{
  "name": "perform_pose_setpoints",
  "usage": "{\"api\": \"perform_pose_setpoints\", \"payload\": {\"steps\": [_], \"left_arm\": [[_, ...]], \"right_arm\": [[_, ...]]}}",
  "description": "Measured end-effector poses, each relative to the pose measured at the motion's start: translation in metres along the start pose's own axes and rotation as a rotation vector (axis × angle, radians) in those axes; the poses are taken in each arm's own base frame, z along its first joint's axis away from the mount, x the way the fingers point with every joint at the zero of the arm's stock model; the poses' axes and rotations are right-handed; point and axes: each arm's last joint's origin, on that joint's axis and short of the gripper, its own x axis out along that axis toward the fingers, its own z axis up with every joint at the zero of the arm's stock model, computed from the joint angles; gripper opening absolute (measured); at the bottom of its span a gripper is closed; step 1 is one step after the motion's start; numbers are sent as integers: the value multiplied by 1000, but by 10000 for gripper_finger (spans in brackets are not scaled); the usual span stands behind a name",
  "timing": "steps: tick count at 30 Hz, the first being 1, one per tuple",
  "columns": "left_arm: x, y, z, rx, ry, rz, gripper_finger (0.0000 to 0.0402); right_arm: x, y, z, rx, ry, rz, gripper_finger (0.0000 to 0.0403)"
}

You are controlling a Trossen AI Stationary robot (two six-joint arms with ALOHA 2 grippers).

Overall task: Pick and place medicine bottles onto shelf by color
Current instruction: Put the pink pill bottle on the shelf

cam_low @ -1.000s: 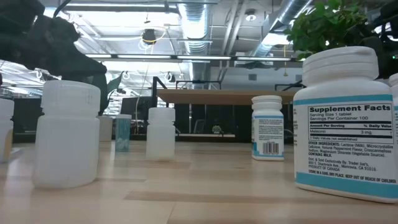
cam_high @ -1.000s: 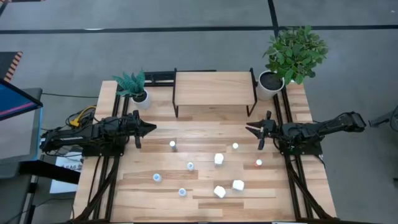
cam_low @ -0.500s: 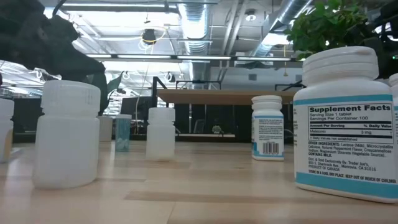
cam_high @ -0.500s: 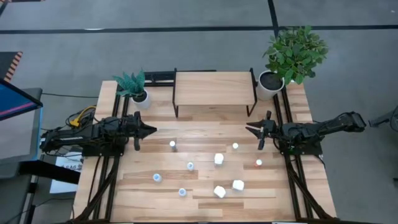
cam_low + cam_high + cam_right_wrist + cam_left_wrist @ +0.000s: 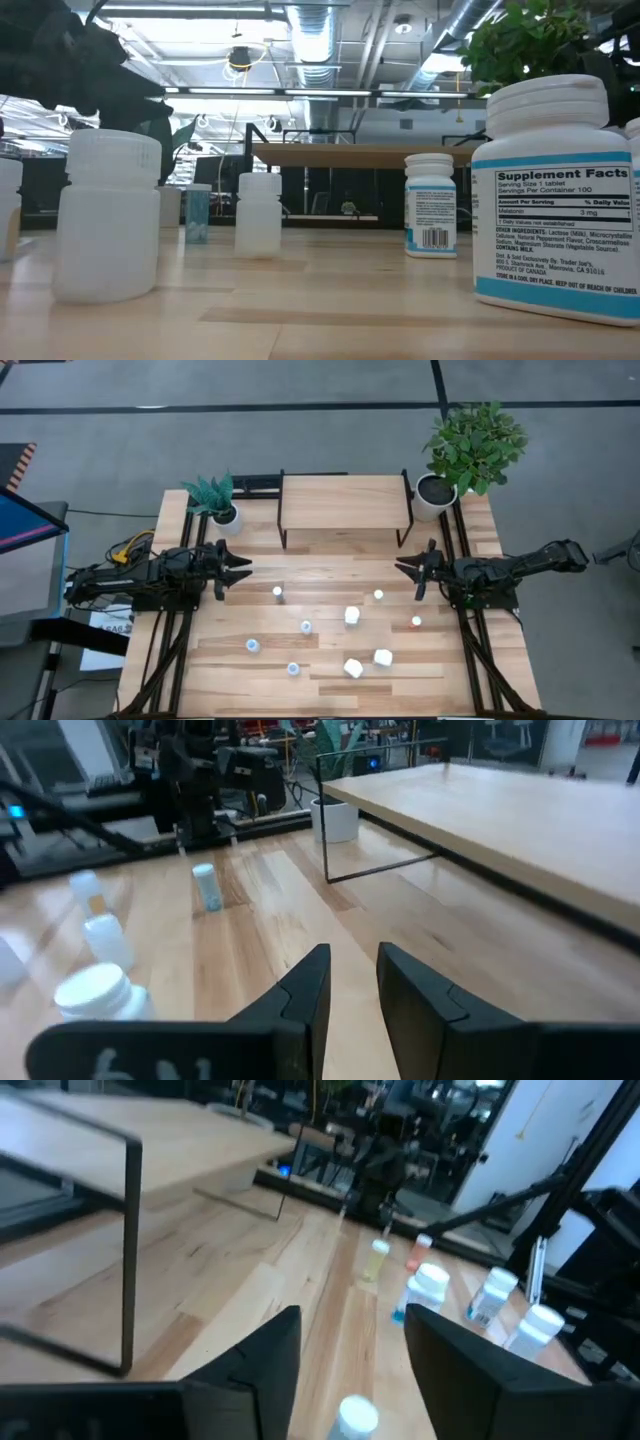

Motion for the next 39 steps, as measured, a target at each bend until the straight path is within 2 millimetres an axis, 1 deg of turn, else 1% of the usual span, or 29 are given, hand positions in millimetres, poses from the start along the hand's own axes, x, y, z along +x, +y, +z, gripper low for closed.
{"api": "perform_pose_setpoints", "payload": {"steps": [4,6,7,9,11,13,16,18,23,25,27,29,31,34,37,39], "left_arm": [[0,-3,7,-1,-71,-34,178],[-1,-5,12,-5,-108,-80,178],[-1,-7,14,-16,-122,-112,178],[-2,-9,17,-26,-150,-171,178],[-2,-12,20,14,-166,-214,178],[0,-14,19,89,-166,-230,178],[3,-19,20,207,-189,-257,178],[6,-23,24,270,-227,-278,179],[10,-30,36,354,-266,-289,179],[12,-31,39,382,-257,-273,179],[15,-32,40,407,-238,-255,179],[18,-32,42,418,-217,-241,179],[21,-32,42,419,-190,-225,179],[26,-33,44,417,-158,-195,179],[30,-32,42,402,-127,-184,179],[32,-32,40,390,-107,-185,179]], "right_arm": [[0,2,1,156,4,44,108],[-1,4,6,198,8,102,108],[-1,6,11,209,5,153,108],[-5,13,31,215,-37,317,108],[-12,20,54,199,-83,465,108],[-18,24,75,184,-106,534,108],[-32,28,112,157,-83,554,108],[-42,29,133,130,-14,552,108],[-56,34,187,86,129,473,108],[-59,38,208,79,172,448,108],[-59,43,226,45,234,420,108],[-55,49,239,8,292,380,108],[-50,54,247,-40,373,323,108],[-39,62,249,-77,530,249,108],[-31,68,242,-56,719,145,108],[-23,74,231,-2,871,37,108]]}}
